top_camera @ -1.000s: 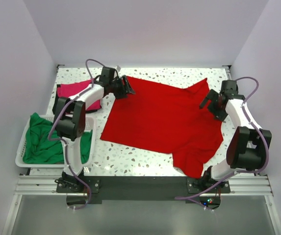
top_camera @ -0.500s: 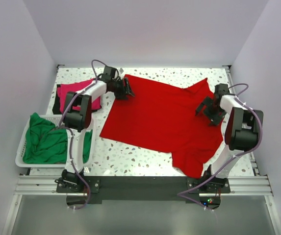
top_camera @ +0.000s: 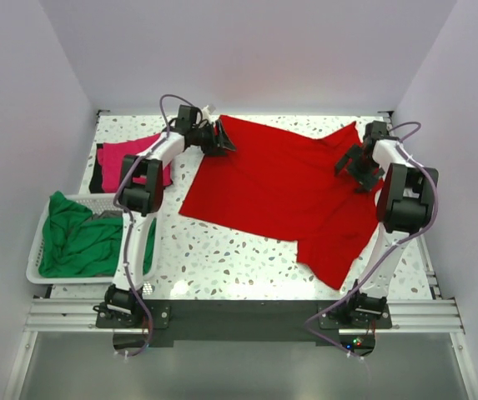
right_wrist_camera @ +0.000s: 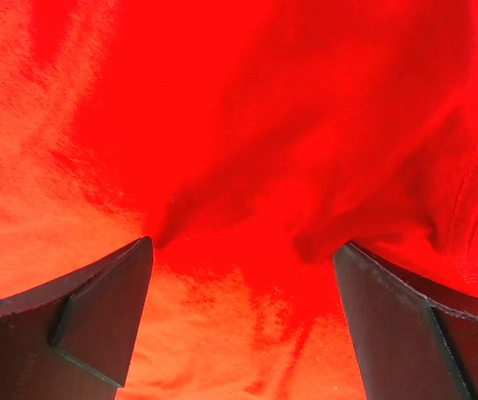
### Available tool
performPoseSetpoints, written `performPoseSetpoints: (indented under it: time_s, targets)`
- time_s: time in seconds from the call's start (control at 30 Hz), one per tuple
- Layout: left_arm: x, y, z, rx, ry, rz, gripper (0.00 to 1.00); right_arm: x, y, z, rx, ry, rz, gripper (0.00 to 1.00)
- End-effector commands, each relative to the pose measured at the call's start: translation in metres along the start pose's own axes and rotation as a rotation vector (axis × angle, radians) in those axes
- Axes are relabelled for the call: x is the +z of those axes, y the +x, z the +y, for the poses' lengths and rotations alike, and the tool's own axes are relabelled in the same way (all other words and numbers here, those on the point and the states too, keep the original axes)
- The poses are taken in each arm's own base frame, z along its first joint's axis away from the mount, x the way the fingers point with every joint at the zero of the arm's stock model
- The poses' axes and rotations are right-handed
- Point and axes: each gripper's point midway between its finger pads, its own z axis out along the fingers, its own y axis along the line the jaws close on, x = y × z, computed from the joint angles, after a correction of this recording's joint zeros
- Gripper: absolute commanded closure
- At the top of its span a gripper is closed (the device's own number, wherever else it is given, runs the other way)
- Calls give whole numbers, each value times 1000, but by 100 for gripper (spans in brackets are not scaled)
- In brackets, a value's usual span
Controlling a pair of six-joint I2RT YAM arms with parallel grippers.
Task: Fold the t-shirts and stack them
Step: Flatten the tshirt out
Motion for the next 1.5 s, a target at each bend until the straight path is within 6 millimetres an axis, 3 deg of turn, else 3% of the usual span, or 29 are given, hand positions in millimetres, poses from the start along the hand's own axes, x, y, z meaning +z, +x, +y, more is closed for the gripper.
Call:
performPoseSetpoints:
  time_s: [0.0,0.17,0.3,0.4,0.5,0.53,0.6,0.63,0.67,0.87,0.9,1.17,1.47]
  targets:
    - [27,11,42,-53,-36,10,39,14,-15,9,12,19,-3,9]
    - [42,-9,30,-55,71,-49,39,23,-39,29,0,-3,-5,9]
    - [38,-35,9,-14,146,-123,39,22,-55,41,-6,-28,-25,9]
    - [18,-57,-19,69,169,-183,39,13,-65,57,-10,-98,-50,9]
    - [-15,-78,-44,141,127,-266,39,3,-71,68,-25,-155,-74,9]
    - [-36,-82,-58,163,111,-294,39,-2,-75,72,-34,-170,-84,9]
    - [-53,-83,-54,175,9,-326,42,-10,-78,74,-65,-177,-89,9]
    - [-72,-80,-58,174,-39,-341,43,-16,-82,75,-75,-179,-102,9]
    - [-80,-80,-47,160,-132,-365,44,-20,-84,73,-95,-173,-111,9]
    - [-120,0,19,81,-529,-194,58,-62,-103,67,-147,-145,-227,9]
    - [-121,22,34,64,-568,-149,60,-67,-103,67,-149,-149,-234,9]
    - [-157,76,51,34,-687,-56,76,-104,-90,60,-161,-182,-271,9]
    - [-163,118,54,22,-688,46,77,-103,-64,38,-181,-147,-241,9]
